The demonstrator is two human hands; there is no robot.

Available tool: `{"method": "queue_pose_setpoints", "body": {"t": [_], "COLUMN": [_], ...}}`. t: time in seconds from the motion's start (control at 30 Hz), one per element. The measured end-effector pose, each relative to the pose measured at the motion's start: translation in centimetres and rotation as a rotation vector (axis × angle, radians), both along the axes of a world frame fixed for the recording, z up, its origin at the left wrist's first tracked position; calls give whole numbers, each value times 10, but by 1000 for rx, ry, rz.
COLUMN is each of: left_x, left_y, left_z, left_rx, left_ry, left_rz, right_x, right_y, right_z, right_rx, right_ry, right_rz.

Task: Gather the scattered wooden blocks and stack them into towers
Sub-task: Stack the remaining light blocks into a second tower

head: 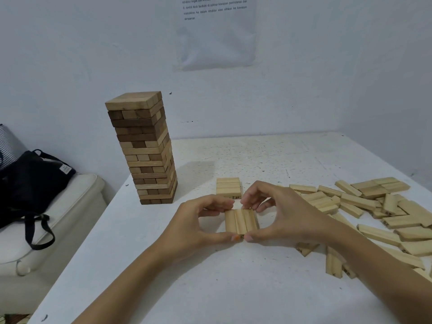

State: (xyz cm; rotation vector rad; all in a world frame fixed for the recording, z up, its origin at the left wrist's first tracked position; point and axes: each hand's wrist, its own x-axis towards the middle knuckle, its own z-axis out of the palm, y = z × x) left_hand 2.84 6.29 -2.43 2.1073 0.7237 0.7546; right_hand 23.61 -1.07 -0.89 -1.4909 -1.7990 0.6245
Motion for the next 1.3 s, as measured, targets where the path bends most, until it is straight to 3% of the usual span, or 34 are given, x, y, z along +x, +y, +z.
{"method": "queue_pose_setpoints", "body": {"t": [0.27, 0.43, 1.3], "left_x": [8, 19, 26], "left_y": [15, 38, 66], "left_z": [21, 32, 19], "left_rx": [71, 128, 64], "left_ry": [-59, 11, 183], "left_rz": [30, 61, 63], "right_x": [6, 12, 20], "right_y": [22, 52, 90], "right_z": [26, 36, 8], "right_rx": [48, 47, -64], "right_ry": [-24, -29, -10], "right_rz": [20, -14, -32]}}
